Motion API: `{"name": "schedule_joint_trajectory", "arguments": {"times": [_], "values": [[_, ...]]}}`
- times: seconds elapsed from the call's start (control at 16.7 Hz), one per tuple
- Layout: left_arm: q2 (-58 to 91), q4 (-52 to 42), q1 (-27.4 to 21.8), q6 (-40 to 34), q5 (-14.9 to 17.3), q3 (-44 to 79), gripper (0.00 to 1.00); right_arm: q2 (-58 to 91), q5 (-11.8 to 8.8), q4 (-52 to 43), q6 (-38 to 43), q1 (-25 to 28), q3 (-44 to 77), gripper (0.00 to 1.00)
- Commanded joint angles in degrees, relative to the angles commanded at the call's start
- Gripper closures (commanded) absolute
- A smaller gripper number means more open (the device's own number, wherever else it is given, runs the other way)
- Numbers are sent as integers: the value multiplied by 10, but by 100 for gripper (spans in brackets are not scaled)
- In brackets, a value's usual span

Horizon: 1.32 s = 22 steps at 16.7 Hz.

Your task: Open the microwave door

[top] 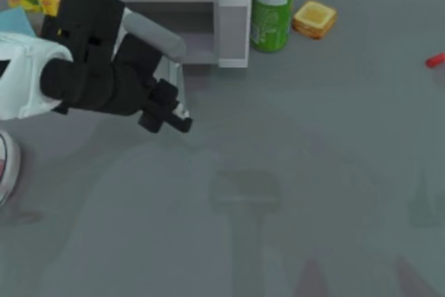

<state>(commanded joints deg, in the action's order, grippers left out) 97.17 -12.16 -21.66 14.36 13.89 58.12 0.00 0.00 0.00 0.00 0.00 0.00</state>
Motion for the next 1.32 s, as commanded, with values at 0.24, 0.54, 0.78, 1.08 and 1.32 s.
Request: {"name": "schedule_joint_trajectory", "arguments": {"times": [0.24,0.54,0.78,1.08,1.32], "values": [[0,0,0,0,0,0,100,0,0,0,0,0,0,0],[0,0,0,0,0,0,100,0,0,0,0,0,0,0],[0,0,0,0,0,0,100,0,0,0,0,0,0,0],[0,-1,-3,-1,5,-2,100,0,0,0,0,0,0,0],[-5,-6,9,23,19,-3,100,0,0,0,0,0,0,0]]}}
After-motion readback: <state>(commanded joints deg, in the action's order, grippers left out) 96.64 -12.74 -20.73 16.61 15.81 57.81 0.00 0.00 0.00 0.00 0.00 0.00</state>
